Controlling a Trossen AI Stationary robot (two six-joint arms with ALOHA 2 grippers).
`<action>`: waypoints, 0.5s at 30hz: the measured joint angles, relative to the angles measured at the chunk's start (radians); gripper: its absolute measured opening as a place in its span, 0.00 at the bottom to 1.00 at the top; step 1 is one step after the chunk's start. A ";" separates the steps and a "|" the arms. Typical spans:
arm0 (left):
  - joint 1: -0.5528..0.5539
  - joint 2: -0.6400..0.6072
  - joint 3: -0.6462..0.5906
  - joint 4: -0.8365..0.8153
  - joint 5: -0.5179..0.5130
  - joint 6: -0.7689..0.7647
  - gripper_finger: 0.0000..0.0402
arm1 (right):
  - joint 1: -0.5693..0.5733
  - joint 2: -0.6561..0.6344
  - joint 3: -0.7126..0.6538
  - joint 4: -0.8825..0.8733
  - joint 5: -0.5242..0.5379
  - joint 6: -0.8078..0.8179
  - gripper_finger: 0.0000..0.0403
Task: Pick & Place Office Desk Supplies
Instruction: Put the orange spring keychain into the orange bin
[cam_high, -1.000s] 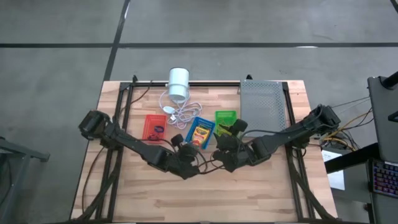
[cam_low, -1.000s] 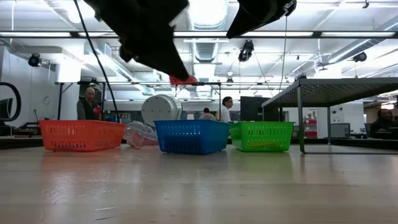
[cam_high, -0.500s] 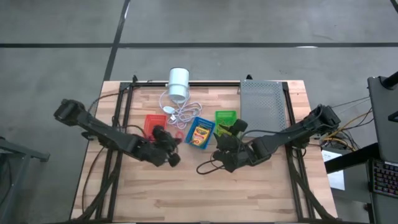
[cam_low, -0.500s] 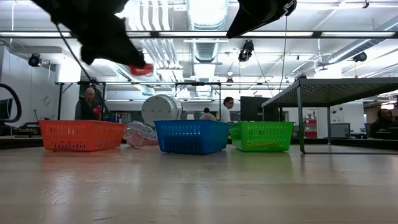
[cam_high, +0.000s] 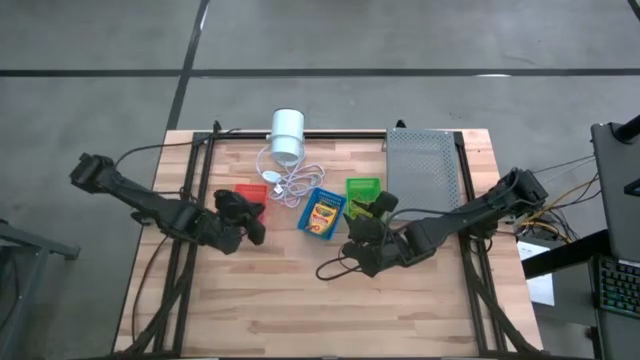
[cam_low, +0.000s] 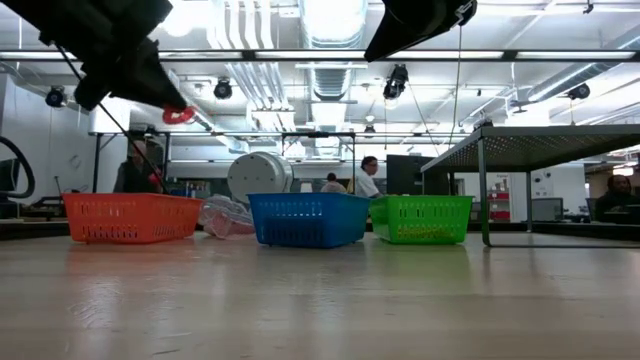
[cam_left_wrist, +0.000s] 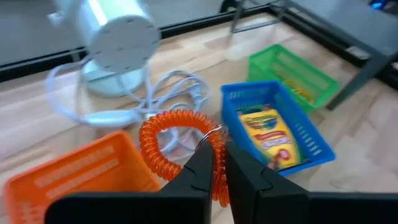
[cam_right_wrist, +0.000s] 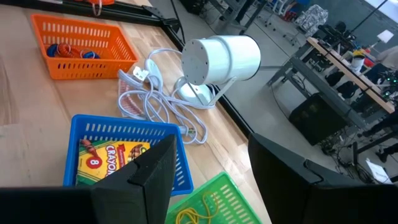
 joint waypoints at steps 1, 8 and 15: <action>0.002 -0.001 0.005 -0.035 0.001 -0.031 0.07 | 0.000 0.000 0.000 0.000 0.000 0.000 0.49; 0.019 -0.003 0.019 -0.266 0.057 -0.310 0.07 | 0.000 0.000 0.000 0.000 0.000 0.000 0.49; 0.107 -0.003 0.019 -0.317 0.196 -0.367 0.07 | 0.000 0.000 0.000 0.000 0.000 0.000 0.49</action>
